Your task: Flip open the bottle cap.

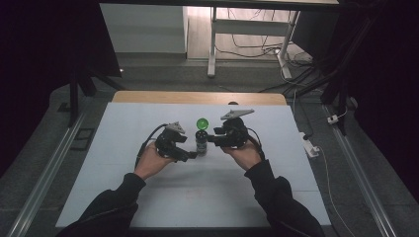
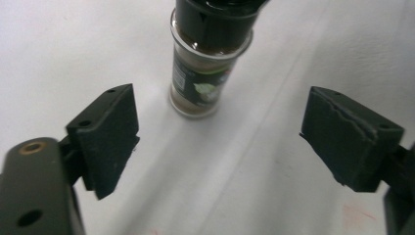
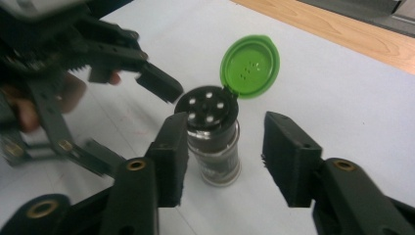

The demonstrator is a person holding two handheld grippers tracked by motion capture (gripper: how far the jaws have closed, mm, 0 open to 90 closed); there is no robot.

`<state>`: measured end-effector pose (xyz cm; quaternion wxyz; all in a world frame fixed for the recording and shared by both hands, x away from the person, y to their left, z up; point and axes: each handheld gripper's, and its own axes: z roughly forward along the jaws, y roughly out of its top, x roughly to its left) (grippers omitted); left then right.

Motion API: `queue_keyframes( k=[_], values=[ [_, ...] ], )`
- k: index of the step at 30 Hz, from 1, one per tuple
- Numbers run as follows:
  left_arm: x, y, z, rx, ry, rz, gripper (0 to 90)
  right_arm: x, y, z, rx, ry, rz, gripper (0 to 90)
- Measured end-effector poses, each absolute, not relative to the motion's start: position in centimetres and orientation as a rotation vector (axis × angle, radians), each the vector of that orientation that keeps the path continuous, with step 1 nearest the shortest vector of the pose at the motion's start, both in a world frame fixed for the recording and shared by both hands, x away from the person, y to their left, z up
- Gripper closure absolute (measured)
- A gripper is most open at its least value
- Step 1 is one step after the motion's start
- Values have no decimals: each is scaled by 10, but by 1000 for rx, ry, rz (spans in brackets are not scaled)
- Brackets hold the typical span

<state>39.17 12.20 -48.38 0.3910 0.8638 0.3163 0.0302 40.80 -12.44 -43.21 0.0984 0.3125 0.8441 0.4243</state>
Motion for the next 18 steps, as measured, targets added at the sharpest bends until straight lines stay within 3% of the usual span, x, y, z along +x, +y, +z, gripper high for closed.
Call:
queue_keyframes(
  k=[18],
  values=[
    [349, 155, -474, 2176, 828, 50, 20, 381, -137, -435, 878, 2526, 1229, 173]
  ],
)
